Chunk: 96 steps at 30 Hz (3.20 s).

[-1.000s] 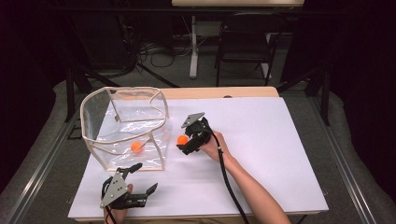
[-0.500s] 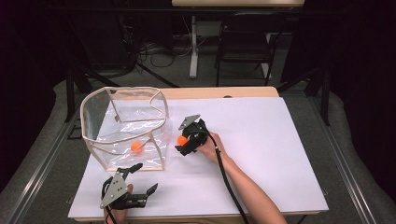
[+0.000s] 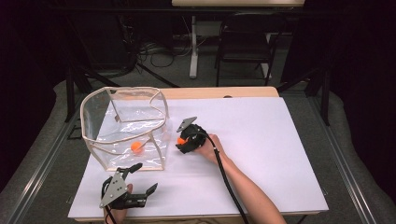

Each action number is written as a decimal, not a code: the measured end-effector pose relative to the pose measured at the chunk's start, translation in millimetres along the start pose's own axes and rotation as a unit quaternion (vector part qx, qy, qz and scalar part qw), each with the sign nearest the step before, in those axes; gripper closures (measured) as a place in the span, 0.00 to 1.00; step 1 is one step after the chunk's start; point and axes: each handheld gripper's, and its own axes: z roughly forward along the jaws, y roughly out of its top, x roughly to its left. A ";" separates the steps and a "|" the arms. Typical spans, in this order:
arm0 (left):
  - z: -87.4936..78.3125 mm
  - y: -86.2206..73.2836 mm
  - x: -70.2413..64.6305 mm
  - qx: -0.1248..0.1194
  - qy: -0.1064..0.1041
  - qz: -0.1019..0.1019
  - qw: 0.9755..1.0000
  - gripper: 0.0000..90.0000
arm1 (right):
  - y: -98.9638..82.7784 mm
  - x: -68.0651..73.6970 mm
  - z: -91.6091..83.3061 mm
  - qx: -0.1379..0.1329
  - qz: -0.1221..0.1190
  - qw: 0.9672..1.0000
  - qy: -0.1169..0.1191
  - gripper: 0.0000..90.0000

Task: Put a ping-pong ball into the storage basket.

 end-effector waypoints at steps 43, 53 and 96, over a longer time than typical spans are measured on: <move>-0.1 -1.2 1.5 0.001 0.002 -0.005 1.000 0.17 | 3.9 2.4 -18.7 -0.001 -0.012 1.000 -0.009 0.56; -1.2 -0.8 0.4 0.001 0.005 -0.002 1.000 0.17 | 5.8 1.6 -23.9 0.013 -0.014 1.000 -0.009 0.56; -1.4 -0.1 0.0 -0.002 0.006 0.001 1.000 0.17 | 21.6 0.4 -63.4 0.016 -0.019 1.000 -0.016 0.56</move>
